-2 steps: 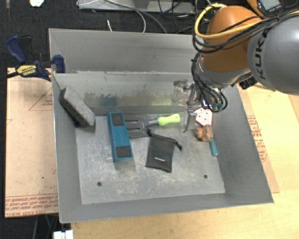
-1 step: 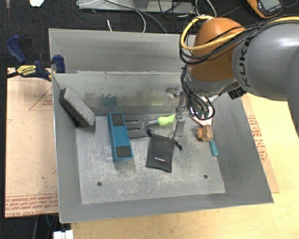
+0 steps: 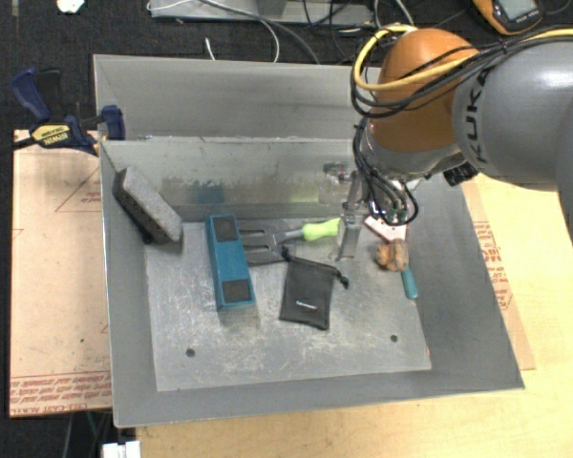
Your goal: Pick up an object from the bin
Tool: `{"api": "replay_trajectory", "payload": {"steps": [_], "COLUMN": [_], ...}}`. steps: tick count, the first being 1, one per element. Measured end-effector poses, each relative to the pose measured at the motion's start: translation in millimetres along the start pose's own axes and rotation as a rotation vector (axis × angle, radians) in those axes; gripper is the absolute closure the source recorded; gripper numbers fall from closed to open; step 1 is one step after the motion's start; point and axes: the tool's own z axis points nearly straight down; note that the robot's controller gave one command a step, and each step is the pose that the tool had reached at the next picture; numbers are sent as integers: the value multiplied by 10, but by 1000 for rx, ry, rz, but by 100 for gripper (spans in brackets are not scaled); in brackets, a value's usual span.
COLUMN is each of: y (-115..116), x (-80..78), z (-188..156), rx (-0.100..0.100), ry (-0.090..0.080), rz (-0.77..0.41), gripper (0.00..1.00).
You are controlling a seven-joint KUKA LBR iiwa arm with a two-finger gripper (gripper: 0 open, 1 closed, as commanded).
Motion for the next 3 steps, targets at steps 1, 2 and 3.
{"api": "replay_trajectory", "payload": {"steps": [1, 2, 3], "y": [285, 230, 231], "x": [174, 129, 413], "z": [529, 1002, 999], "rx": [-2, -3, -5], "ry": [-3, -14, 1], "rz": [8, 24, -72], "gripper": [0, 0, 100]}}
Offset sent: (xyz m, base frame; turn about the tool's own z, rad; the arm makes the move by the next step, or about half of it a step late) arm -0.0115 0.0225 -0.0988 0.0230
